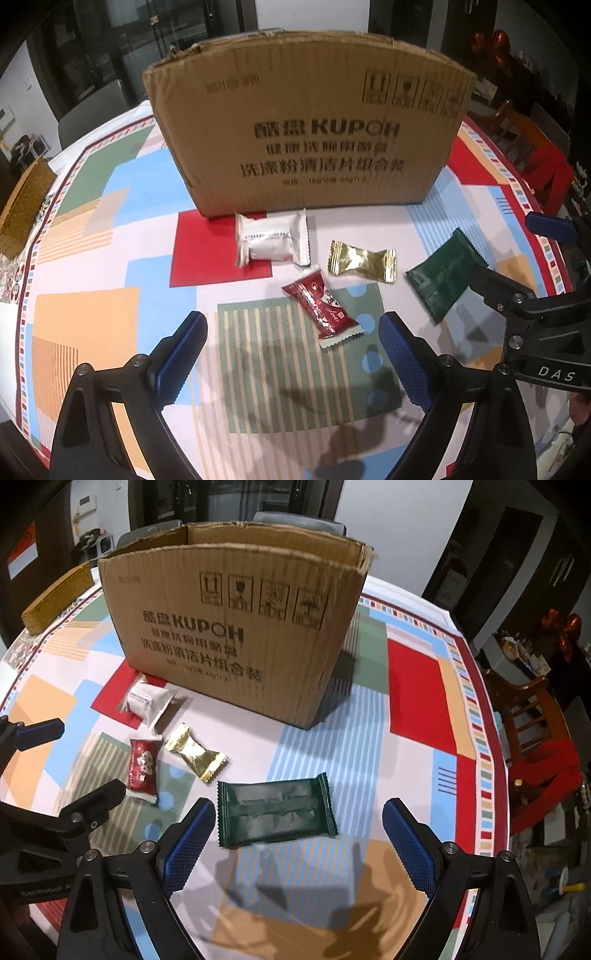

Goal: Organize snacks
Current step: 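Grasp the red wrapped candy with the left tool while the right tool grasps the dark green packet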

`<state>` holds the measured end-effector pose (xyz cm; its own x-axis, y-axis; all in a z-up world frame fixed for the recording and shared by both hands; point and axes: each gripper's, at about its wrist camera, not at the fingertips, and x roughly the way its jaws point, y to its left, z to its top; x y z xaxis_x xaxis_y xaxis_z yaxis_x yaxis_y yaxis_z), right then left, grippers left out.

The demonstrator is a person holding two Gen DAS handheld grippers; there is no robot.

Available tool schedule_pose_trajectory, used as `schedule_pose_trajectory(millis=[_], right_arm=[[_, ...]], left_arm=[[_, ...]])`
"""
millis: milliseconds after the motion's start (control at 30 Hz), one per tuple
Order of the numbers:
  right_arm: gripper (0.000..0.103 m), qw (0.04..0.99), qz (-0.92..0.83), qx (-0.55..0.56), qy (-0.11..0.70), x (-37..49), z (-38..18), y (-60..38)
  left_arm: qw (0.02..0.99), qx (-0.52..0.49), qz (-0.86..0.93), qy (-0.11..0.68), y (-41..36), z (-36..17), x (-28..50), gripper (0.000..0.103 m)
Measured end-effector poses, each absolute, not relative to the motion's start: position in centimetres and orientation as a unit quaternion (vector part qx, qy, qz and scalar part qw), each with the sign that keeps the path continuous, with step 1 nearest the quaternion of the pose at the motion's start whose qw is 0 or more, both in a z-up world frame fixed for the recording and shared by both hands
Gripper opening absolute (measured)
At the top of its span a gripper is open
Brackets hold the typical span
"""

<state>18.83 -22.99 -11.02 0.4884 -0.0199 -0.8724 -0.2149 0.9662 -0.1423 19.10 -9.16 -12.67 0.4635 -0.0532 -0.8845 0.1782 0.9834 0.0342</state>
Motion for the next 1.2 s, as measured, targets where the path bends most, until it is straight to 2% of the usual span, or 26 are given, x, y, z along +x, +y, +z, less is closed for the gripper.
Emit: schedule_pose_trajectory(millis=[600,1200], right_arm=[[0.093,0.815,0.086,-0.097,0.564,21.5,-14.2,-22.3],[0.093,0.782,0.074,-0.096,0.611,23.2,-16.7,-22.2]], left_arm=[[0.832,0.083,-0.067,0.544,-10.8,-16.2,21.0,0.094],[0.830,0.082,-0.078,0.546,-10.4,-17.5,21.6,0.090]])
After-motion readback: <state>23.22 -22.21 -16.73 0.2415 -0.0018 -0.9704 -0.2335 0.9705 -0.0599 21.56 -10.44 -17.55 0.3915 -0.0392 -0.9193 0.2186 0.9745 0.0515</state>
